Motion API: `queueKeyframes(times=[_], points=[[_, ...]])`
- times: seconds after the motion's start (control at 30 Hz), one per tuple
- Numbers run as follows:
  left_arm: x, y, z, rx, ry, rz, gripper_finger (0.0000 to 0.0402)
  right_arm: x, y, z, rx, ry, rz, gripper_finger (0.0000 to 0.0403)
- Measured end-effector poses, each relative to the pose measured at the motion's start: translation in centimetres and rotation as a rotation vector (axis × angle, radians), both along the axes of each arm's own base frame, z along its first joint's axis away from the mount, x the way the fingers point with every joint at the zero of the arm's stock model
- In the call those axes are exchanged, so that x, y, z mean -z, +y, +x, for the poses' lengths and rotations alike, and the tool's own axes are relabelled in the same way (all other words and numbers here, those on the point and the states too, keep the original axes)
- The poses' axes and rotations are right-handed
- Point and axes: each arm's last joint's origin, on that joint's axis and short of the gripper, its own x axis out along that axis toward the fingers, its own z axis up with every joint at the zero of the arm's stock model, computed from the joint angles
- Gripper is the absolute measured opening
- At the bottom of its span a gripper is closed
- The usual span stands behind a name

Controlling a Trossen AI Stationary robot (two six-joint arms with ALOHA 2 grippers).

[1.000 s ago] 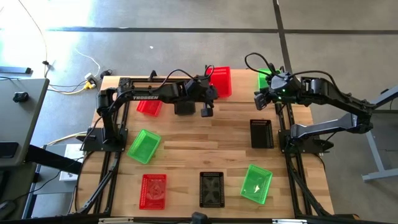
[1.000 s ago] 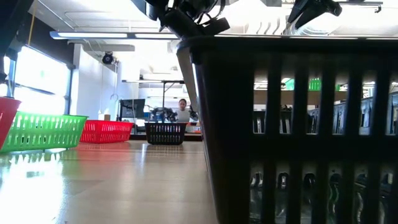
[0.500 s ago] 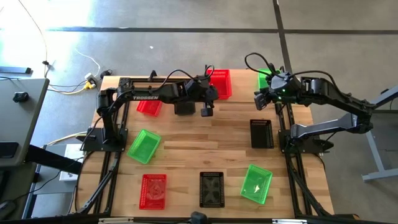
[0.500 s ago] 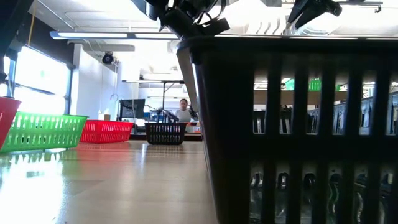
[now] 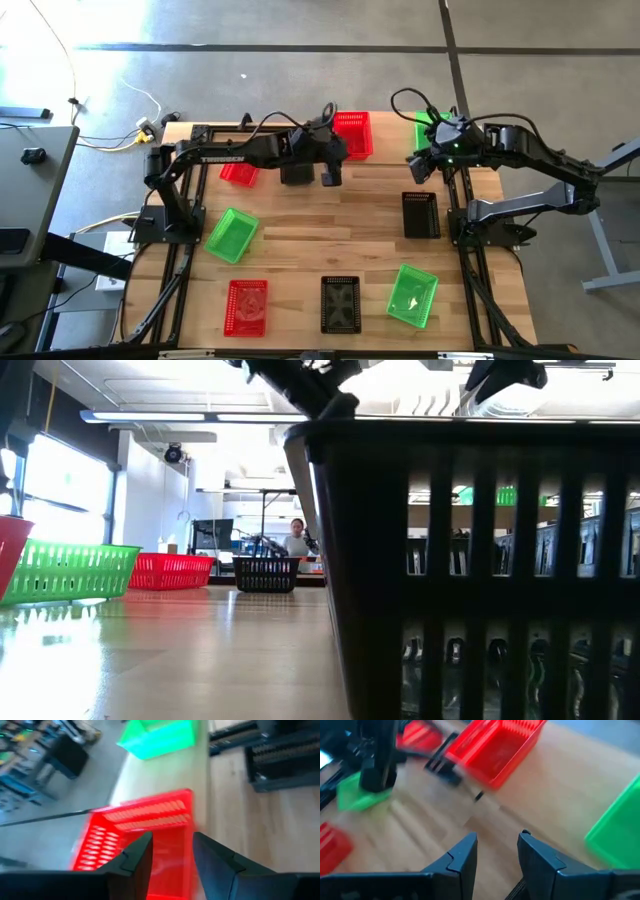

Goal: Stack baskets on shelf by color
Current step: Put the middle black bin on the shelf

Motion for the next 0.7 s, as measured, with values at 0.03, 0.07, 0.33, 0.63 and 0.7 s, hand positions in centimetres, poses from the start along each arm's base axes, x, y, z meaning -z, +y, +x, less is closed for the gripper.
queueKeyframes(times=[0.03, 0.07, 0.33, 0.63, 0.7], points=[[-0.5, -0.2, -0.3, -0.015, -0.008, 0.013, 0.0138, 0.1, 0.1, 0.0, -0.021, 0.007, 0.021, 0.0126], [-1.0, -0.4, -0.5, -0.027, -0.015, 0.025, 0.014, 0.2, 0.2, -0.1, -0.04, 0.014, 0.039, 0.0126], [-5.2, -2.6, -3.1, -0.055, -0.101, 0.039, 0.0142, 0.9, 1.3, -0.8, -0.126, 0.115, 0.127, 0.0126], [-7.8, -4.2, -7.0, -0.086, -0.109, -0.074, 0.0141, 1.7, 3.6, -1.1, -0.187, 0.243, 0.165, 0.0126], [-8.2, -4.4, -7.7, -0.087, -0.1, -0.078, 0.0141, 2.0, 4.2, -0.8, -0.2, 0.297, 0.164, 0.0126]])
